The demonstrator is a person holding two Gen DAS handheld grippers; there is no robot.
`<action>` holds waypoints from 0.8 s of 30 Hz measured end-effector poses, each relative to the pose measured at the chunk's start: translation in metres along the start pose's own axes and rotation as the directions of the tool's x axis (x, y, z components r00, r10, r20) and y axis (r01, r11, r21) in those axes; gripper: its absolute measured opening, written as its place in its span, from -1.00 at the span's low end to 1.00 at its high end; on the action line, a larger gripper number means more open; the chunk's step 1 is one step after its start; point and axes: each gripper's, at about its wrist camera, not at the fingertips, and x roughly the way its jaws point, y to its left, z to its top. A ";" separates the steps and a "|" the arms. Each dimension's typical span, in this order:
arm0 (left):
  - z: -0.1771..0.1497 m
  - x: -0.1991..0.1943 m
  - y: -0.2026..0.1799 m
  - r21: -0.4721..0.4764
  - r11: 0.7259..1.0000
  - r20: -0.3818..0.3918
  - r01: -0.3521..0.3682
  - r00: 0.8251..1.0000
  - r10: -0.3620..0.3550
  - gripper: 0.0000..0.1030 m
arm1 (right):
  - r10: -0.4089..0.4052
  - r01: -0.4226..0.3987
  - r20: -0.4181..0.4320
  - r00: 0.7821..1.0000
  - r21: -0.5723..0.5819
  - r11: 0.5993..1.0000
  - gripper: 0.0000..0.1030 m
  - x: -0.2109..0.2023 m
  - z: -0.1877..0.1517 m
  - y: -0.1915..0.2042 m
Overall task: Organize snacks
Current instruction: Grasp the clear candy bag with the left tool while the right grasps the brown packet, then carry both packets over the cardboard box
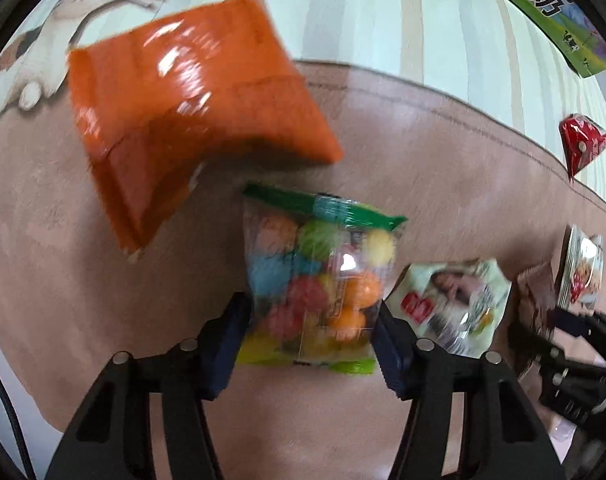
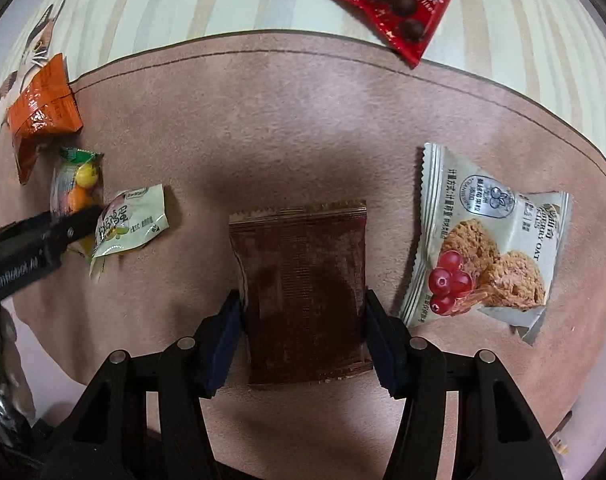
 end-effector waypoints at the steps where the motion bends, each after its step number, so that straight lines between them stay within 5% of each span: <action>1: -0.005 0.000 0.003 -0.006 1.000 -0.004 0.000 1.000 0.000 0.10 | 0.007 -0.007 -0.007 1.000 0.006 1.000 0.22 0.001 0.001 0.000; 7: 0.001 0.009 0.019 -0.053 0.999 -0.044 0.012 0.999 -0.014 0.15 | 0.042 -0.041 -0.027 0.999 0.045 0.998 0.37 0.001 0.026 -0.018; 18: 0.031 0.003 -0.011 -0.009 0.999 -0.011 -0.048 0.999 0.048 0.21 | 0.003 -0.002 -0.030 1.000 0.021 1.000 0.41 0.008 0.045 -0.002; 24: 0.029 -0.029 -0.004 0.025 0.995 0.060 -0.098 0.994 0.097 0.00 | -0.074 0.075 0.034 0.997 -0.032 0.997 0.16 0.011 0.023 0.023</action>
